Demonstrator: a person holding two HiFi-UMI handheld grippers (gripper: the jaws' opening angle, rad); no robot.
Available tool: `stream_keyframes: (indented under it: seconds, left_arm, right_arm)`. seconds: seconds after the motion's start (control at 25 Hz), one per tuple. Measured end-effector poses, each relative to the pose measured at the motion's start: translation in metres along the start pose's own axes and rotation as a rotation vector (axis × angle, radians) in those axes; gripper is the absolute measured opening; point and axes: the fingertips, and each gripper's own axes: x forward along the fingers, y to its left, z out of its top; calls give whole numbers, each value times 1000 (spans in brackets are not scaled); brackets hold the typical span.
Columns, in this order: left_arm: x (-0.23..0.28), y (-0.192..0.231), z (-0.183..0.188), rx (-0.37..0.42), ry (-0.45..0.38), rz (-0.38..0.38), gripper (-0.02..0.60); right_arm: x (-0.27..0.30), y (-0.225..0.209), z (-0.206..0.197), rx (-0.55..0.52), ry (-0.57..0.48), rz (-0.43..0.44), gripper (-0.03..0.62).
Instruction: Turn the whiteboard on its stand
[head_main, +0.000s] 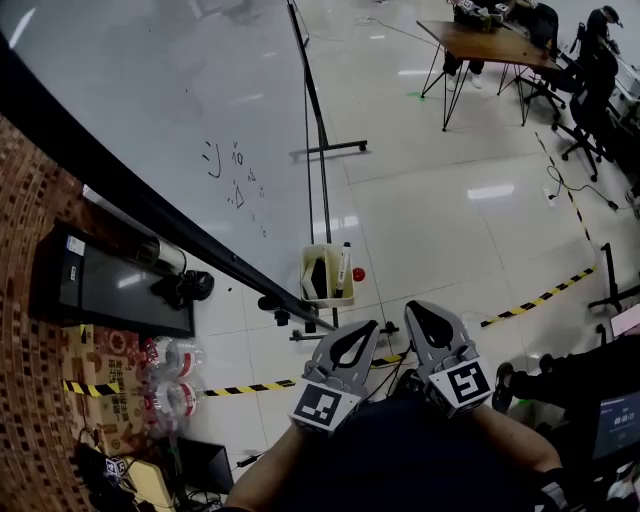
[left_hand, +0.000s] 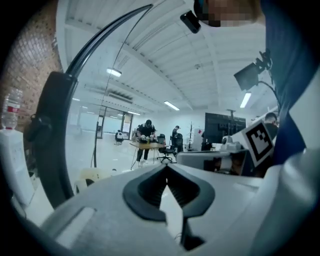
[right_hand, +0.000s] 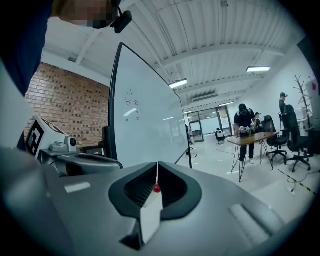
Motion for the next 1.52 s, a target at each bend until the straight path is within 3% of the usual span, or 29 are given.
stream_keyframes:
  seconds: [0.16, 0.4, 1.52]
  left_arm:
    - [4, -1, -13, -71, 38, 1, 6]
    - [10, 0, -10, -24, 37, -1, 6]
    - [4, 2, -22, -47, 66, 10, 6]
  right_arm:
    - [-6, -8, 3, -5, -15, -27, 15]
    - [-9, -12, 4, -2, -16, -45, 15]
    - [-7, -4, -5, -18, 2, -25, 15]
